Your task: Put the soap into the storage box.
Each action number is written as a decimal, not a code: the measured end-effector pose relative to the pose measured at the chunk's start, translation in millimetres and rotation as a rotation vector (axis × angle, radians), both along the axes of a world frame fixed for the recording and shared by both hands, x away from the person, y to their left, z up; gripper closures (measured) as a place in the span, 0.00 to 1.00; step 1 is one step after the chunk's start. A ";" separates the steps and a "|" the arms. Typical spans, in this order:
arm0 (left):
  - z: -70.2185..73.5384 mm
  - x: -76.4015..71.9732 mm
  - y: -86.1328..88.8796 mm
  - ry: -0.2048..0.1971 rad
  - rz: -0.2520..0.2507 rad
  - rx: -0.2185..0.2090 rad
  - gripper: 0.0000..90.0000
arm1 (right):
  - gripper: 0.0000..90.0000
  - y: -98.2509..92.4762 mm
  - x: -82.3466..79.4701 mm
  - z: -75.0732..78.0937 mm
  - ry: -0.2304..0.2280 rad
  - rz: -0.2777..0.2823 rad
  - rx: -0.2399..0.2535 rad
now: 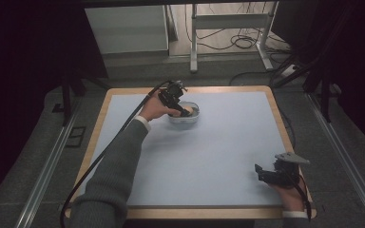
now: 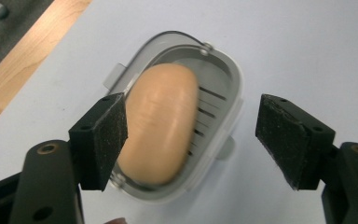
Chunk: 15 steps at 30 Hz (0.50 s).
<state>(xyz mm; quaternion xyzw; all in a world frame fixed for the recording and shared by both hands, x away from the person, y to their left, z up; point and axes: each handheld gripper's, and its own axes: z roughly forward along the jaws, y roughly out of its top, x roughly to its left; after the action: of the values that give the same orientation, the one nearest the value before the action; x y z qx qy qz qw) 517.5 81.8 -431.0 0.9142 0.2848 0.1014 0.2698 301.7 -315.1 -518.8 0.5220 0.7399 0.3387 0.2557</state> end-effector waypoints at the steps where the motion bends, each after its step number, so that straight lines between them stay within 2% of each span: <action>1: 0.8 -1.9 1.4 -0.002 0.000 -0.002 0.28 | 0.09 0.0 0.1 0.0 -0.001 0.000 0.000; 7: 3.3 -16.4 11.6 -0.019 0.000 -0.032 0.27 | 0.09 0.6 0.8 -0.3 0.000 0.001 -0.001; 15: 2.1 -32.6 22.7 -0.013 0.004 -0.059 0.27 | 0.09 2.8 1.1 -0.1 -0.002 0.005 -0.002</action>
<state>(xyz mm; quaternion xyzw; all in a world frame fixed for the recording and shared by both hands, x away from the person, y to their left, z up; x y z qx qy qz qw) 484.9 104.5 -428.9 0.9046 0.2876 0.0996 0.2985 302.8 -312.4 -518.9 0.5194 0.7414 0.3389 0.2562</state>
